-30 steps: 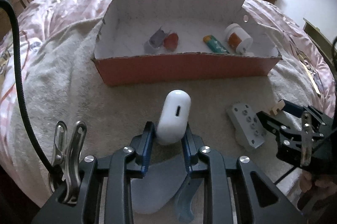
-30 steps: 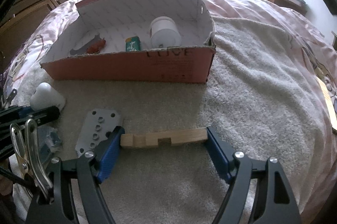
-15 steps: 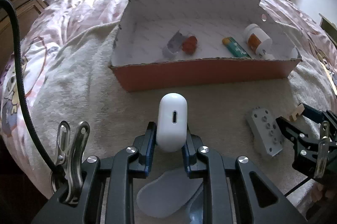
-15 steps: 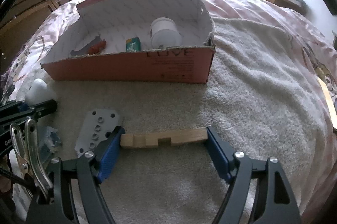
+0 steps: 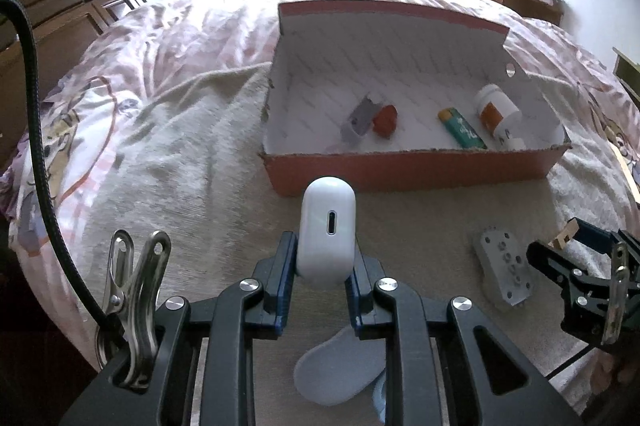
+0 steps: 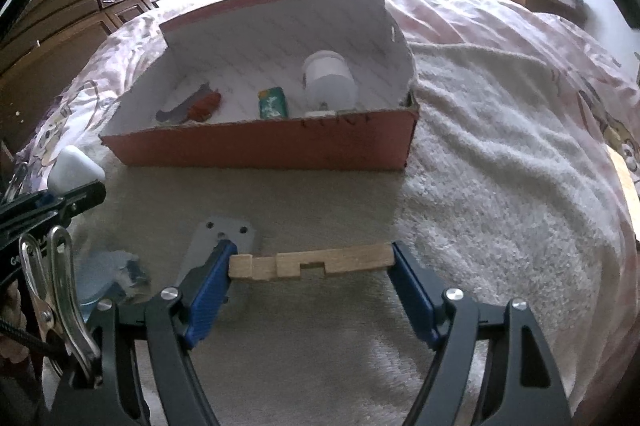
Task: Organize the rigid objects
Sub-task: 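Lift the earbud case and wooden block and carry both toward the box, then lower earbud case and wooden block into the box and open both grippers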
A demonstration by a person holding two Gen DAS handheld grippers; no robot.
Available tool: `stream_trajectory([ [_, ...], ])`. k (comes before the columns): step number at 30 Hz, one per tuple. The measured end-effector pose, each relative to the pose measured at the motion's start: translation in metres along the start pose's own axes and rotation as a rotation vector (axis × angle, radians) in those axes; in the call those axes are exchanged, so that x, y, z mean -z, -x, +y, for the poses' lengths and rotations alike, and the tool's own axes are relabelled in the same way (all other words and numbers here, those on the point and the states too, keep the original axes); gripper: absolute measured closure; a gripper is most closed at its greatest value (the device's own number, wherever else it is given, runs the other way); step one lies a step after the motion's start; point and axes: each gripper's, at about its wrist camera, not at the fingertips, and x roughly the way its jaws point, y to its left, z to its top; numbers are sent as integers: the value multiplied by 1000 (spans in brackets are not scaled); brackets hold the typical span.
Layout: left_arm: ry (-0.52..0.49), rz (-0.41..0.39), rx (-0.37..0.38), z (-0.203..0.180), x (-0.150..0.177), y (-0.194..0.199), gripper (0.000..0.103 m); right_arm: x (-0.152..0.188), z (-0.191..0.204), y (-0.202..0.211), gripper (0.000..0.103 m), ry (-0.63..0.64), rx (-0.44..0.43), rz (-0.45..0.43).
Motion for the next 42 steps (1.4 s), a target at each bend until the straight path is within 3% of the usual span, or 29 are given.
stream_trajectory([
  [22,71,-104,6,29,-2,42,80,-16,34,43,23,75,-35,-113],
  [32,40,-137,48,17,-30,40,80,-49,33,42,23,86,-47,-147],
  [42,15,-128,117,-5,-66,9,80,-88,19,21,23,77,-28,-161],
])
